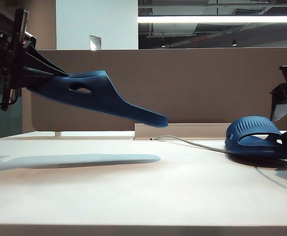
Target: Interlock the pair of blue slippers on the table with their fronts facing up.
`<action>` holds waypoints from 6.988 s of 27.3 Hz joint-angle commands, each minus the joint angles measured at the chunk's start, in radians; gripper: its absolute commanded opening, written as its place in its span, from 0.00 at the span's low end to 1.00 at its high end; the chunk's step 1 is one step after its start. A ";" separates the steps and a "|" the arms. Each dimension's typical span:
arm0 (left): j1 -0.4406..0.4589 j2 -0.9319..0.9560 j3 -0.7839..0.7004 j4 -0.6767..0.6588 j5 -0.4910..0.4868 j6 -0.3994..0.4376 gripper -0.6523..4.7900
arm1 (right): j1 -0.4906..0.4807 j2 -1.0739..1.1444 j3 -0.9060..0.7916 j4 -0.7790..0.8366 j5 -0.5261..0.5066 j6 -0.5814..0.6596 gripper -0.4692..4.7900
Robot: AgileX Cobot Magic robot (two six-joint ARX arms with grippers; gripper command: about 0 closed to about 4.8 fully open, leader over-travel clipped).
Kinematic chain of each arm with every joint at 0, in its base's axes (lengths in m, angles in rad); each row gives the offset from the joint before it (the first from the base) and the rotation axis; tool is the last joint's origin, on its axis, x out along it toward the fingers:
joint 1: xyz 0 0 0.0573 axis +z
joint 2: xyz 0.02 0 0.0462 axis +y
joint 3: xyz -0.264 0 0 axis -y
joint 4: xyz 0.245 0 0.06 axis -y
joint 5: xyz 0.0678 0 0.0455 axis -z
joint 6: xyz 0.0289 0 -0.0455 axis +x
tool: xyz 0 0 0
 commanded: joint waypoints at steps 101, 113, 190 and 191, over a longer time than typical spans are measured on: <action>0.106 0.246 0.001 0.152 0.520 0.267 0.11 | -0.148 -0.036 0.081 -0.143 -1.660 -0.634 0.09; 0.082 0.258 0.002 0.150 0.526 0.222 0.11 | -0.143 -0.016 0.082 -0.147 -1.656 -0.628 0.09; -0.107 0.258 0.002 0.306 0.521 0.055 0.11 | -0.060 0.034 0.116 0.026 -1.540 -0.652 0.40; -0.093 0.258 0.002 0.305 0.521 0.054 0.11 | -0.069 0.034 0.116 0.026 -1.540 -0.652 0.40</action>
